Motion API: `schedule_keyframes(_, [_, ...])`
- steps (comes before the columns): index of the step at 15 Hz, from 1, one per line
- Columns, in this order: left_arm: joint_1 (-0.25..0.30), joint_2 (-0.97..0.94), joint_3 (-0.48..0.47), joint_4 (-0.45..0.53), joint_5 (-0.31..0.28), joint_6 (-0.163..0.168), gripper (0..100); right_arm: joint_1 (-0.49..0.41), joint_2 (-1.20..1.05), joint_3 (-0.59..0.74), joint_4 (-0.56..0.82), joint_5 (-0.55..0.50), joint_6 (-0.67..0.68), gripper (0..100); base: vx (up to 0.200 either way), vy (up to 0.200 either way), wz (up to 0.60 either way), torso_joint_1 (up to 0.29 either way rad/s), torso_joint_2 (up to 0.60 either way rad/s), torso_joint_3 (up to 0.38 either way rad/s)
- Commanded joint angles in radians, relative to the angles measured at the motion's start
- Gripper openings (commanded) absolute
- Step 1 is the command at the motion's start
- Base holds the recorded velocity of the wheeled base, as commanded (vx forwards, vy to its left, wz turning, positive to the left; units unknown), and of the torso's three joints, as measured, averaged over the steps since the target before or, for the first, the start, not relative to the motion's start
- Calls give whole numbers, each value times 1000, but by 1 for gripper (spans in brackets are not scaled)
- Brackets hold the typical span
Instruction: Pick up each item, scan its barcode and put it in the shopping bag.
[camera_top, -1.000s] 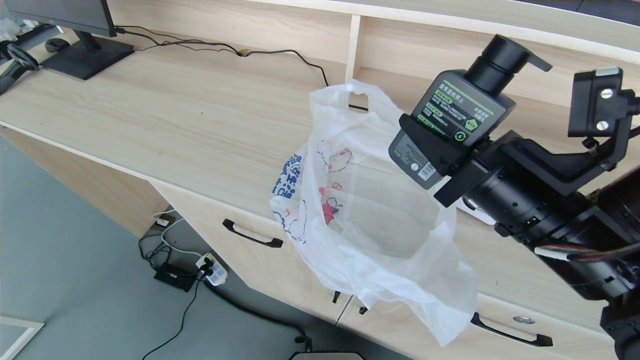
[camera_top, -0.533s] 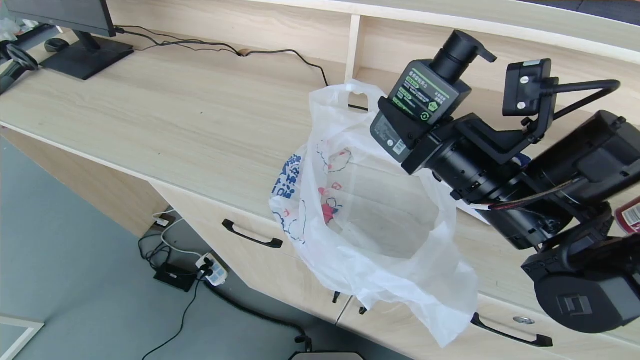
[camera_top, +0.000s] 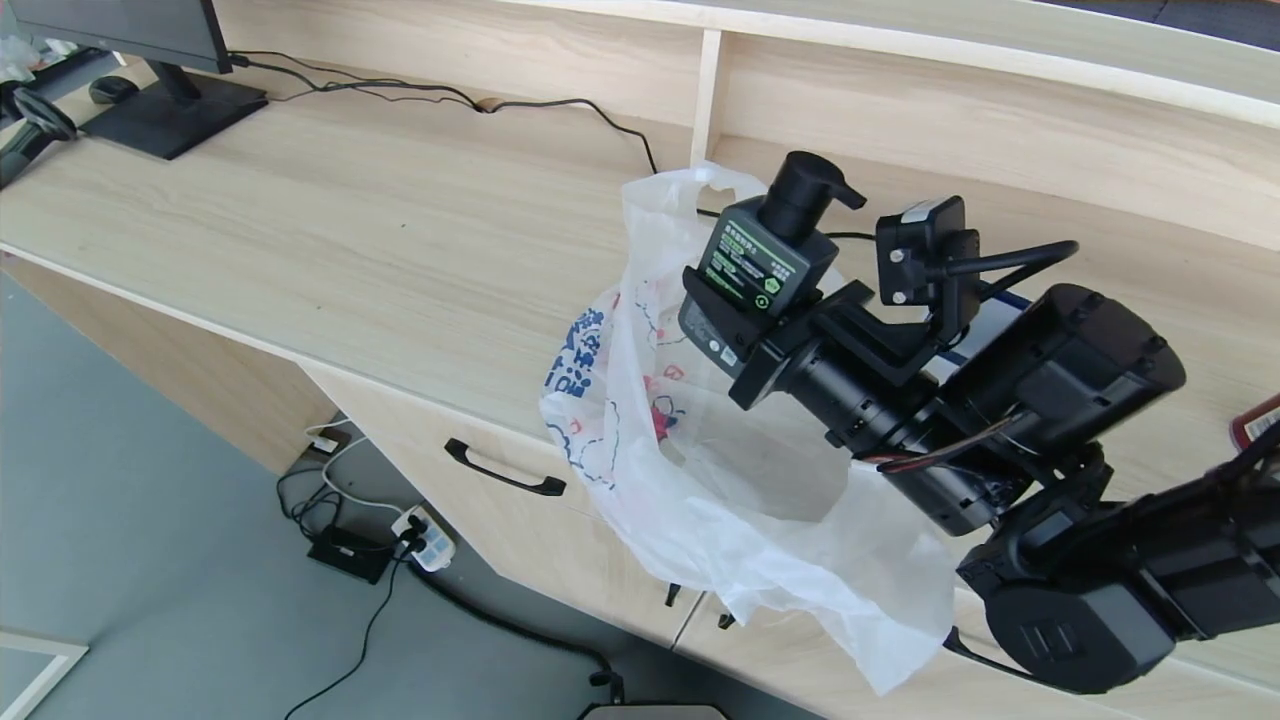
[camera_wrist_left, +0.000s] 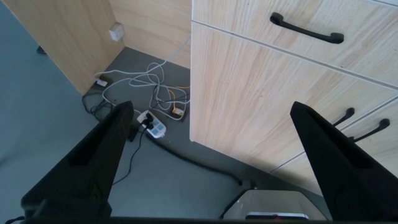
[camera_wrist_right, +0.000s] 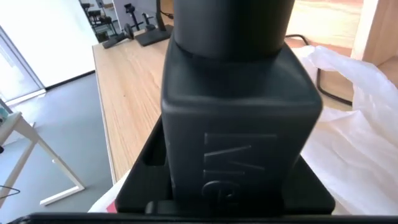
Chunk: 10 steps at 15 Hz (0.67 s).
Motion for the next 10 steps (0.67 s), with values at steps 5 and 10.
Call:
schedule_keyframes(5, [-1,0,0,-1,0,0,100,80,16,-7,-6,-56,-49,0,0,0,0,0,0,0])
schedule_keyframes(10, [-1,0,0,-1,0,0,100,121,-13,27,-12,-77,-82,0,0,0,0,0,0,0])
